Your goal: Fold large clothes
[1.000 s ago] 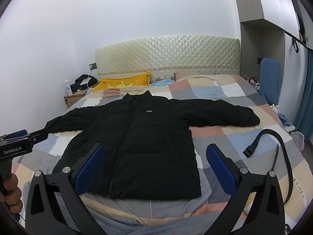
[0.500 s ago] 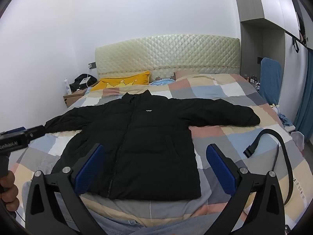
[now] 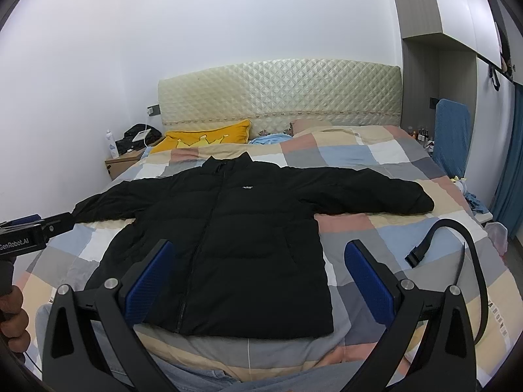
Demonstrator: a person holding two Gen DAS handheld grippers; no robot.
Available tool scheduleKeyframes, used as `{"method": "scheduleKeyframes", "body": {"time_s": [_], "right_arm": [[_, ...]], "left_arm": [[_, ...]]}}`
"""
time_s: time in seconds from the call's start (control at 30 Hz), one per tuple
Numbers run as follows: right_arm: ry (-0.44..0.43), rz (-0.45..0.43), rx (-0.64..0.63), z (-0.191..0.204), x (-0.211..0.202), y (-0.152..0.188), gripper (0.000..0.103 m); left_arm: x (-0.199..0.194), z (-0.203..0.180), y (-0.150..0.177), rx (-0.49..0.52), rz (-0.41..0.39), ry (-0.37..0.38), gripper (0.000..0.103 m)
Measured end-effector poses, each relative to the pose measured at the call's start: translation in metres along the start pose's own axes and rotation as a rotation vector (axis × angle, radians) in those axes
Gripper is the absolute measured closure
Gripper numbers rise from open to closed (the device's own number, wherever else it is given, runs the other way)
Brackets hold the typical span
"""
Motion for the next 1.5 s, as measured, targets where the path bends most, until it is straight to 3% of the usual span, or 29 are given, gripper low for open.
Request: {"method": "scheduleKeyframes", "body": {"time_s": [1.23,1.5], "right_arm": [[0.0,0.001,0.008,0.004,-0.003,-0.009,0.0],[0.006,-0.031,0.017,0.006,0.0,-0.04,0.0]], "left_arm": [[-0.001,-0.006,0.002,0.004,0.0,0.005,0.0],[-0.002,-0.027,-0.026,0.029,-0.065,0.057,0.0]]}}
Point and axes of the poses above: each gripper's, at about its wrist camera, not at the fingertips, and x roughly the way its jaws point, z to its left, y to its underside, the point moved 10 cm from there along x, roughly the way its jaws point, and after that the axes turned 5 degrees about x, right-handed, at the moved point
